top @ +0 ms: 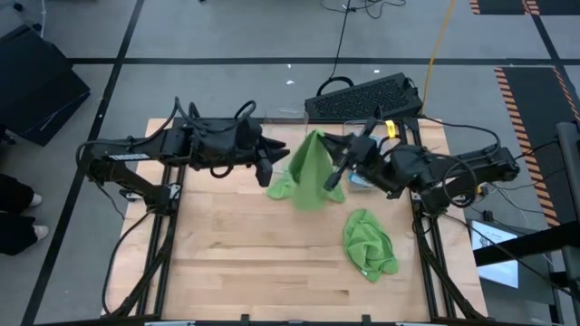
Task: Fold microfiber towels
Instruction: Fold the bottom left green microfiber towel
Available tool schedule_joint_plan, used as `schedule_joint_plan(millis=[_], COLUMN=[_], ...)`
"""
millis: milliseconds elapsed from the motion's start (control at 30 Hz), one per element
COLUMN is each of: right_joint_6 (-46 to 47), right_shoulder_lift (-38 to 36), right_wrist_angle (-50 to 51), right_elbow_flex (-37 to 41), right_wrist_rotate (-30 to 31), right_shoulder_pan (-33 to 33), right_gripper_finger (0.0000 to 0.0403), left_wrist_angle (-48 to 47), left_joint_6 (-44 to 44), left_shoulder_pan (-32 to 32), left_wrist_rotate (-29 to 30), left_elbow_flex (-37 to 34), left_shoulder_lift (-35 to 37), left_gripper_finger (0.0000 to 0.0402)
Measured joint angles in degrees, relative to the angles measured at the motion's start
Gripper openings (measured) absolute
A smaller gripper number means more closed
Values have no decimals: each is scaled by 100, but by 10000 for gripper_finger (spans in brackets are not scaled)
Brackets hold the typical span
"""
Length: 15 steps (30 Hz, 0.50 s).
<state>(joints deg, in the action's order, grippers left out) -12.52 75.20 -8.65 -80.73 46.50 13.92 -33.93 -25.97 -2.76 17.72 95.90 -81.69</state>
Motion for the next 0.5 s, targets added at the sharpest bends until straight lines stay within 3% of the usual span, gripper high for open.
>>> schedule_joint_plan(millis=[233, 500], right_joint_6=[492, 610], right_shoulder_lift=[-164, -240], right_wrist_angle=[32, 85], right_elbow_flex=[0, 0], right_wrist_rotate=[-2, -2], right_shoulder_pan=[1, 0], right_gripper_finger=[1, 0], left_wrist_angle=[-1159, -1567], left_joint_6=[-612, -645], left_shoulder_pan=[-132, -720], left_wrist_rotate=[35, 72], left_elbow_flex=[0, -560], left_shoulder_lift=[0, -48], left_gripper_finger=[168, 173])
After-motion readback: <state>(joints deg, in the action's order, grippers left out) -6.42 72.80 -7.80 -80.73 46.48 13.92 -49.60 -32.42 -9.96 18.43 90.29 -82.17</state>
